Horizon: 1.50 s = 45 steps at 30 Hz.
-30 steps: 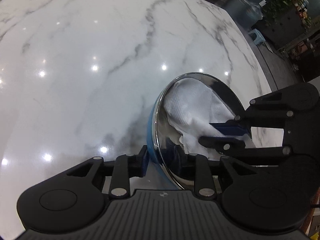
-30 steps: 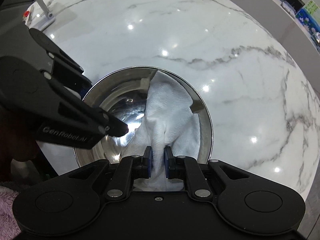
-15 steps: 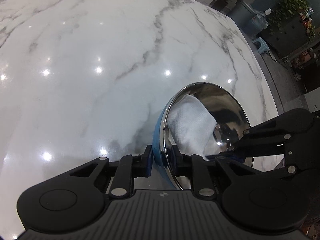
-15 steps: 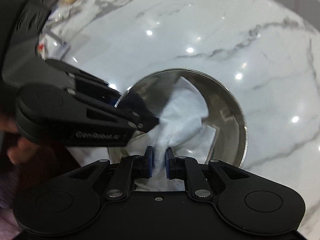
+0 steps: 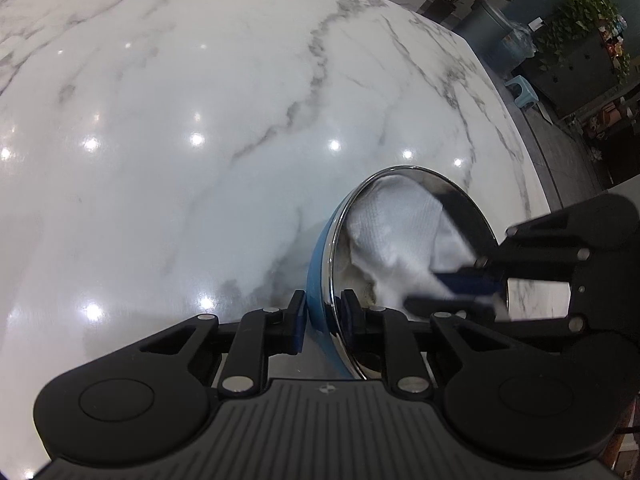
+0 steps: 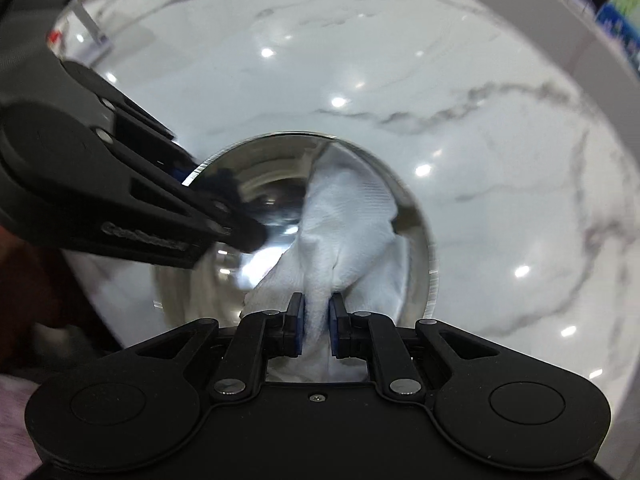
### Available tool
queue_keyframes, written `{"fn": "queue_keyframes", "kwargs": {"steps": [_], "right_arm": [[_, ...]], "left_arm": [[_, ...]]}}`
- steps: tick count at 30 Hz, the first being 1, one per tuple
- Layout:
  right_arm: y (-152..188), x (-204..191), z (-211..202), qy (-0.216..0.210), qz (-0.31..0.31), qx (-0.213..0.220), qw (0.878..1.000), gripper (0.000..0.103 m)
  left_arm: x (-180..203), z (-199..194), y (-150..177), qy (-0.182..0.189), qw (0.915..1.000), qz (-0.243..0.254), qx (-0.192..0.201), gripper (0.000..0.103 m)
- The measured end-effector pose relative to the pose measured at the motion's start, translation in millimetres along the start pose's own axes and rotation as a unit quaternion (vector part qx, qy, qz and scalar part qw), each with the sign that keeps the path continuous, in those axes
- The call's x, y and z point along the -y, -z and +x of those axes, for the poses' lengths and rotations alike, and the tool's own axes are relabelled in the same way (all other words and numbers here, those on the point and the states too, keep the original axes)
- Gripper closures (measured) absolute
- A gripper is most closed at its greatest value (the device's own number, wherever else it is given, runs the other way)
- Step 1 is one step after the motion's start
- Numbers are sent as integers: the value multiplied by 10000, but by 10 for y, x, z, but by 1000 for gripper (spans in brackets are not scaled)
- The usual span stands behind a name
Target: Clean bowl
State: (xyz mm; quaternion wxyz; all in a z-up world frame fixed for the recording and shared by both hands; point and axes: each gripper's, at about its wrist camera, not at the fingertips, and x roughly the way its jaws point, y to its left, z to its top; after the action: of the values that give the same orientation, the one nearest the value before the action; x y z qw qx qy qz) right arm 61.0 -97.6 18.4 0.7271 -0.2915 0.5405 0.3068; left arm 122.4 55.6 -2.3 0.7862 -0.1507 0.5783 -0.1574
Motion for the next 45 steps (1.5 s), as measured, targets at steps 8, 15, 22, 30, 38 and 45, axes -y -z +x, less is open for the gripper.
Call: {"fn": "queue_keyframes", "kwargs": {"steps": [8,15,22,30,38,45], "right_arm": [[197,-45,-108,-55,85,112,9999,94],[158,91,-142,-491,211,299,9981,92],[138,30,-274,-822,9,111,9966,92],[195,74,-375,-441,-80,-42,9990,94],[25,235,-366,-498,112,209,9985,93],[116,290,-385,-831,288,390,9954,93]], "left_arm": [[-15,-6,-27,-10,10000,69,3,87],[-23,-17,-34,-19,9999,96,26,87],[-1,-22,-23,-3,10000,61,25,87],[27,-22,-10,-28,9999,124,47,87],[29,-12,-4,-29,9999,130,71,87],[28,-6,8,-21,9999,106,101,87]]}}
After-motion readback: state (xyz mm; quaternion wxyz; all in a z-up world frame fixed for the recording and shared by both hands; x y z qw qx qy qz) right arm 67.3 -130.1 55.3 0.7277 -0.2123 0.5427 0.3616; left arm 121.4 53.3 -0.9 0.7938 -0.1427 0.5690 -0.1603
